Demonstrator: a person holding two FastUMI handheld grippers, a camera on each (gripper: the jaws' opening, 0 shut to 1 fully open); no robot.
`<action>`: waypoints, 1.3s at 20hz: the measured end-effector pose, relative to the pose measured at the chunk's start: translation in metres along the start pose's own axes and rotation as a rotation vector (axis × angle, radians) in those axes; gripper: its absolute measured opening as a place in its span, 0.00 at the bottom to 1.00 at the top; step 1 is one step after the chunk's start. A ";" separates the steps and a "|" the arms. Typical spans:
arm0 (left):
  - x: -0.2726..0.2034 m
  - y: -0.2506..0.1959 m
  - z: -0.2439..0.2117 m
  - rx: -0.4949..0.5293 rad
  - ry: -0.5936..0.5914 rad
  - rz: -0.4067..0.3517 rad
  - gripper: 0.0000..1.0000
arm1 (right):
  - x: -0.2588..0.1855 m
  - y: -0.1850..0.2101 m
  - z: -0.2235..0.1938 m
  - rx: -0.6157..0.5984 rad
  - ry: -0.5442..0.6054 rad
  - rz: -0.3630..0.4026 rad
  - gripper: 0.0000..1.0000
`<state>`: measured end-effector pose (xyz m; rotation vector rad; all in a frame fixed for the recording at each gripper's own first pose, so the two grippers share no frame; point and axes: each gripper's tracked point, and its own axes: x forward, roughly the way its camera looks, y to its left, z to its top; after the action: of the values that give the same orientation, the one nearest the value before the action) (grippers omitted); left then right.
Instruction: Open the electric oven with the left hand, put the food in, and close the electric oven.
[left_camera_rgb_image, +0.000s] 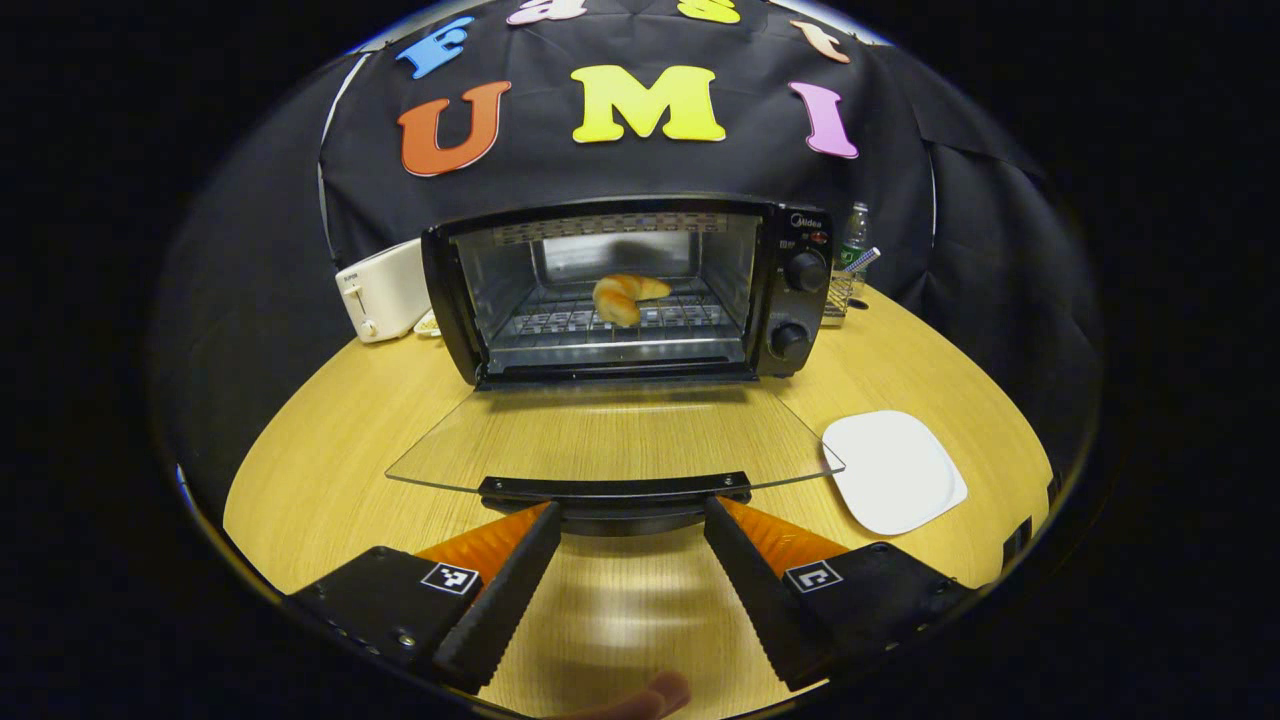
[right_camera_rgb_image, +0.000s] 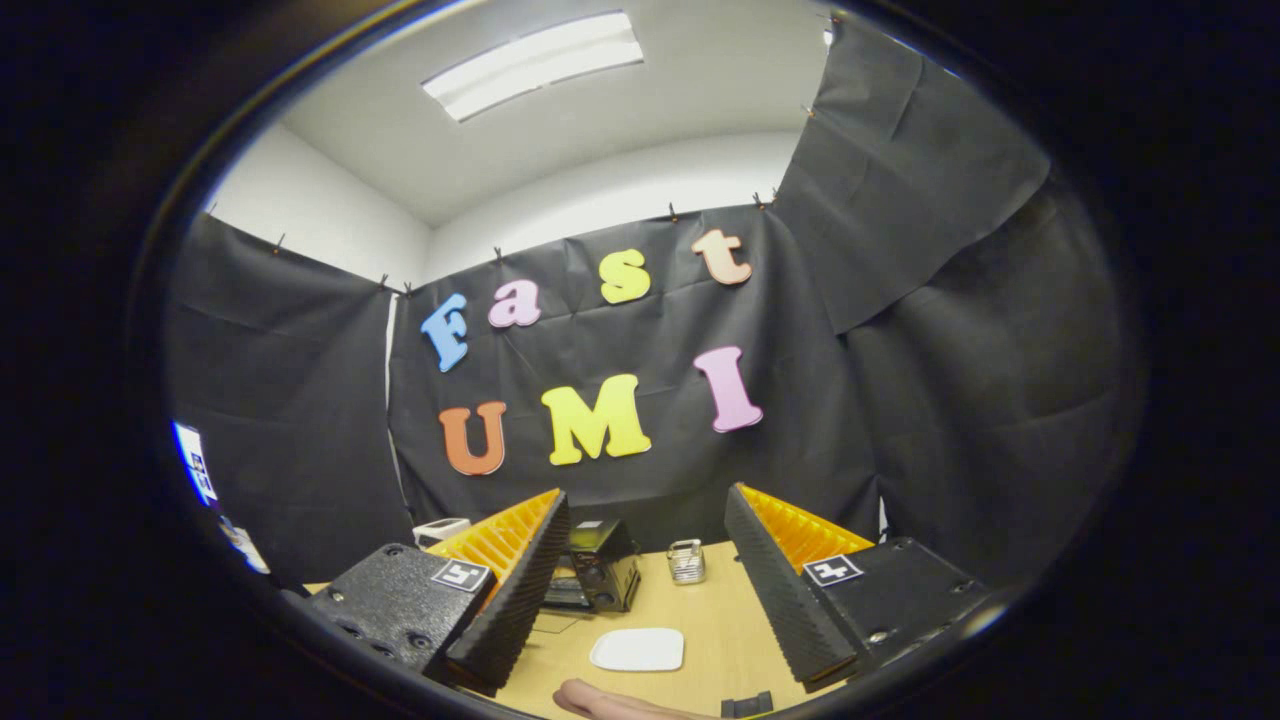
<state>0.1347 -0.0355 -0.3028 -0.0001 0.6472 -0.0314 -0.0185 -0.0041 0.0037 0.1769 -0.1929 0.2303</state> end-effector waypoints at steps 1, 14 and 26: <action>-0.001 0.000 0.004 0.000 -0.020 0.001 0.95 | 0.000 0.000 0.000 0.005 0.000 -0.001 0.94; -0.005 0.008 0.072 0.018 -0.210 0.029 0.96 | 0.013 0.013 -0.017 -0.018 0.054 0.010 0.94; 0.018 0.031 0.114 0.016 -0.234 0.099 0.96 | 0.018 0.003 -0.031 -0.045 0.096 -0.012 0.94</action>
<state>0.2186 -0.0061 -0.2225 0.0431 0.4127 0.0584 0.0033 0.0086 -0.0224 0.1223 -0.1015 0.2224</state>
